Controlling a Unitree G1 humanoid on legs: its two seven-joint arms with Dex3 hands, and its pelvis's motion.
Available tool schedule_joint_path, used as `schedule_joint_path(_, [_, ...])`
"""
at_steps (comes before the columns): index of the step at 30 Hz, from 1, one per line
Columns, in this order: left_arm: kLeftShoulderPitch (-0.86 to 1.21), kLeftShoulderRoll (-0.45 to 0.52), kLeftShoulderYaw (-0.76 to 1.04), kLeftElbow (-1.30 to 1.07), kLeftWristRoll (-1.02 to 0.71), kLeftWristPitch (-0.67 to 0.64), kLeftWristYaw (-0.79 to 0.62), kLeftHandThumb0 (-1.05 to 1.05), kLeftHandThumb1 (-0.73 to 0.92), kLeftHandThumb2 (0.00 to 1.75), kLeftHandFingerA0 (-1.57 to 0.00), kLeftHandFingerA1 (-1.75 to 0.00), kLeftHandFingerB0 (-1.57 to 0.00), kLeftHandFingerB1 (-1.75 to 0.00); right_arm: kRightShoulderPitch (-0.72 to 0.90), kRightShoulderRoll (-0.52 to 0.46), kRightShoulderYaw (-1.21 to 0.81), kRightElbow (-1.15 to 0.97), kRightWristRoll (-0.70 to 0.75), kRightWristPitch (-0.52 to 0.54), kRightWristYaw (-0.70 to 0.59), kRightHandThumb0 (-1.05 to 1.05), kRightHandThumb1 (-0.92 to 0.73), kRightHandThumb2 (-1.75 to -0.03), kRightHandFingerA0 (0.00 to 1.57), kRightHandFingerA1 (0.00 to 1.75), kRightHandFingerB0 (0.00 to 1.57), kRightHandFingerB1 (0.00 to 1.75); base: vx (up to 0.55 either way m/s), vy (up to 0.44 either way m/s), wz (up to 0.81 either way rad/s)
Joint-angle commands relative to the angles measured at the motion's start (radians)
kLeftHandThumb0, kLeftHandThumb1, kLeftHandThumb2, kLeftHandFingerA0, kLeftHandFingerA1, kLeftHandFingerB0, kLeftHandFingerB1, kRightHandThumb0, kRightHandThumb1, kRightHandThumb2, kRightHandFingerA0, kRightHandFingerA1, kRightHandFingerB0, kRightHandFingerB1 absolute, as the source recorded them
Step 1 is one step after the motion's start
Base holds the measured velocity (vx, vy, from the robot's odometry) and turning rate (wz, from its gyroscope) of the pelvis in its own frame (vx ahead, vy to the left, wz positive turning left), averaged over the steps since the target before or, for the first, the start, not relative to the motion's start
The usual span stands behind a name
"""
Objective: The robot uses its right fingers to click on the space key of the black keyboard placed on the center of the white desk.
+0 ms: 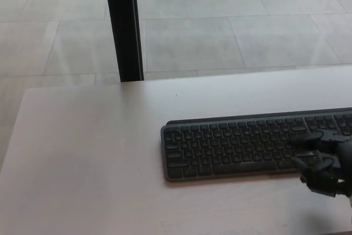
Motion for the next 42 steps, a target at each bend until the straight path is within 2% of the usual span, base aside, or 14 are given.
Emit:
schedule_joint_path(1, [0.006,0.015,0.000,0.013,-0.026,-0.019,0.013,-0.55,0.73,0.61,-0.73,-0.66,-0.61,-0.53,-0.082,-0.055,0.122,0.047,-0.264,-0.089,0.044,-0.54,-0.61,-0.61,0.95,1.04,0.82,0.47,0.00,0.000,0.00])
schedule_joint_path(6, [-0.002,0.014,0.004,0.006,-0.032,-0.015,0.015,-0.56,0.72,0.61,-0.74,-0.70,-0.58,-0.54,-0.124,-0.065,0.166,0.088,-0.341,-0.134,0.007,-0.54,-0.61,-0.59,0.98,1.00,0.81,0.50,0.00,0.000,0.00])
schedule_joint_path(7, [-0.002,0.014,0.005,0.007,-0.033,-0.020,0.011,-0.54,0.72,0.61,-0.74,-0.70,-0.57,-0.54,-0.133,-0.072,0.180,0.085,-0.358,-0.121,0.018,-0.57,-0.62,-0.61,0.96,0.93,0.80,0.50,0.00,0.000,0.00])
schedule_joint_path(9, [-0.002,0.015,0.002,0.007,-0.029,-0.021,0.016,-0.55,0.73,0.61,-0.76,-0.68,-0.58,-0.53,-0.142,-0.087,0.202,0.113,-0.403,-0.182,-0.017,-0.55,-0.62,-0.59,0.98,0.88,0.80,0.51,0.00,0.000,0.00])
schedule_joint_path(13, [-0.003,0.017,-0.011,0.005,-0.016,-0.017,0.023,-0.55,0.73,0.62,-0.76,-0.67,-0.56,-0.52,-0.169,-0.129,0.284,0.116,-0.525,-0.156,-0.023,-0.57,-0.64,-0.61,0.99,1.02,0.75,0.50,0.00,0.000,0.00])
schedule_joint_path(19, [-0.002,0.015,-0.002,0.010,-0.026,-0.020,0.017,-0.54,0.72,0.62,-0.74,-0.65,-0.53,-0.51,-0.180,-0.150,0.364,0.108,-0.611,-0.126,-0.004,-0.58,-0.66,-0.61,0.92,1.22,0.70,0.49,0.00,0.000,0.00])
schedule_joint_path(20, [0.000,0.014,-0.004,0.006,-0.024,-0.022,0.016,-0.56,0.71,0.62,-0.74,-0.66,-0.53,-0.52,-0.178,-0.150,0.374,0.108,-0.622,-0.127,-0.007,-0.57,-0.66,-0.61,0.95,1.20,0.70,0.49,0.00,0.000,0.00])
schedule_joint_path(21, [0.000,0.017,-0.008,0.008,-0.020,-0.022,0.017,-0.56,0.73,0.62,-0.74,-0.66,-0.55,-0.51,-0.176,-0.146,0.388,0.125,-0.634,-0.152,-0.032,-0.55,-0.63,-0.61,0.98,1.28,0.71,0.49,0.00,0.000,0.00])
schedule_joint_path(25, [-0.002,0.017,-0.001,0.014,-0.026,-0.024,0.016,-0.57,0.71,0.61,-0.74,-0.69,-0.58,-0.54,-0.175,-0.151,0.423,0.132,-0.656,-0.155,-0.022,-0.54,-0.67,-0.60,0.95,1.30,0.68,0.50,0.00,0.000,0.00])
schedule_joint_path(26, [-0.002,0.018,-0.002,0.014,-0.025,-0.022,0.014,-0.57,0.71,0.61,-0.75,-0.70,-0.58,-0.54,-0.187,-0.154,0.446,0.164,-0.687,-0.183,-0.060,-0.54,-0.64,-0.62,0.91,1.39,0.69,0.51,0.00,0.000,0.00])
schedule_joint_path(29, [-0.005,0.018,-0.010,0.014,-0.017,-0.023,0.021,-0.56,0.72,0.61,-0.76,-0.68,-0.58,-0.53,-0.209,-0.156,0.479,0.168,-0.735,-0.147,-0.052,-0.54,-0.67,-0.66,0.89,1.57,0.64,0.53,0.00,0.000,0.00])
schedule_joint_path(35, [-0.006,0.019,-0.001,0.009,-0.029,-0.015,0.009,-0.55,0.72,0.61,-0.72,-0.67,-0.52,-0.51,-0.251,-0.145,0.524,0.150,-0.812,-0.056,-0.011,-0.53,-0.65,-0.66,0.97,1.59,0.63,0.53,0.00,0.000,0.00])
schedule_joint_path(36, [-0.004,0.018,-0.002,0.010,-0.028,-0.021,0.005,-0.54,0.73,0.62,-0.73,-0.67,-0.52,-0.51,-0.259,-0.143,0.533,0.147,-0.832,-0.038,-0.009,-0.53,-0.66,-0.60,1.02,1.58,0.63,0.50,0.00,0.000,0.00])
schedule_joint_path(42, [0.001,0.016,-0.010,0.008,-0.018,-0.026,0.012,-0.56,0.73,0.62,-0.74,-0.67,-0.56,-0.52,-0.275,-0.116,0.537,0.145,-0.847,0.011,0.011,-0.37,-0.57,-0.68,0.97,1.70,0.59,0.49,0.00,0.000,0.00])
